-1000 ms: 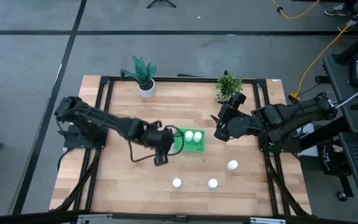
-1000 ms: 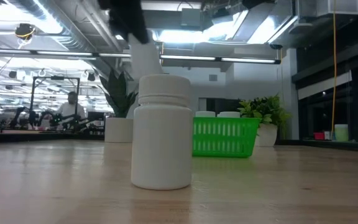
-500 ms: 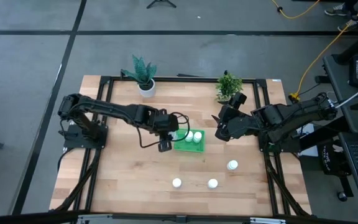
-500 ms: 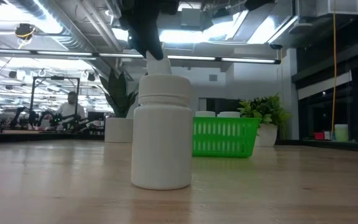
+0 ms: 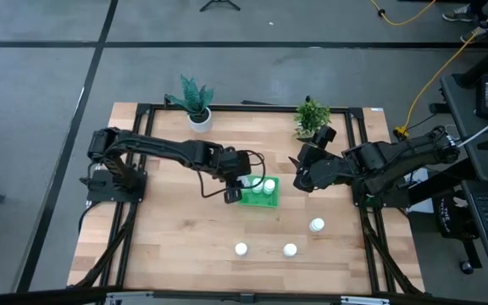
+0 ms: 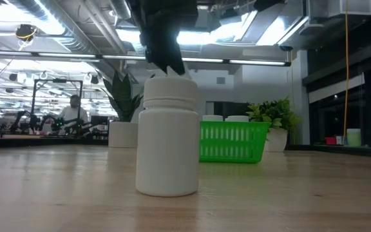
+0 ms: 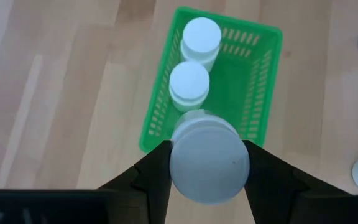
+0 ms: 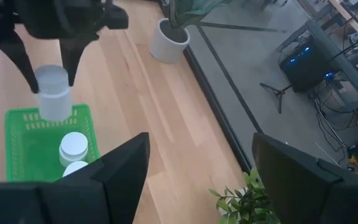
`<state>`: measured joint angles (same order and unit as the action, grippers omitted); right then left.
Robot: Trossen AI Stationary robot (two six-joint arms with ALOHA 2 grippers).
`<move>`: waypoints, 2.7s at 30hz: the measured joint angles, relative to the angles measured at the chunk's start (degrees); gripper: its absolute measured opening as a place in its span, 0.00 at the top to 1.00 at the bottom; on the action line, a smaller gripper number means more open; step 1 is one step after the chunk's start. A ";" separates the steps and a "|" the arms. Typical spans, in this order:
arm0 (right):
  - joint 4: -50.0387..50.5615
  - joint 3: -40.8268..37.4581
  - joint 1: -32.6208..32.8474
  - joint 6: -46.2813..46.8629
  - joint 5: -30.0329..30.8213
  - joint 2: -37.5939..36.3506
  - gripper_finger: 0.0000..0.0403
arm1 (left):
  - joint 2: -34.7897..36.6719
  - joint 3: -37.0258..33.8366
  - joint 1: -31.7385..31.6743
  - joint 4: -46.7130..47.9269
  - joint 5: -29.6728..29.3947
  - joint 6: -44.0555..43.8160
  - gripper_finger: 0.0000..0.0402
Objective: Pick and place pill bottles into a basket
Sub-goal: Put the white pill bottle into the green bin
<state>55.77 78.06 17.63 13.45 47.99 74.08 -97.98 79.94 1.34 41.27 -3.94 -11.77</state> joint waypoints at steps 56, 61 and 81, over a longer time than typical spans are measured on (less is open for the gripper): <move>0.30 0.00 0.00 -0.24 0.02 0.00 0.30 | -8.52 0.00 -5.08 -3.88 5.22 7.49 0.61; 0.30 0.02 0.02 -0.24 0.02 0.00 0.30 | -8.52 0.00 -5.63 -4.36 5.16 7.01 0.61; 0.52 0.07 0.02 -0.28 -0.02 -0.04 0.30 | -12.48 -0.07 -5.59 -5.26 8.18 6.57 0.59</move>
<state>56.29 78.13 17.65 13.17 47.97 74.04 -110.46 79.88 -4.25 36.01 4.24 -5.19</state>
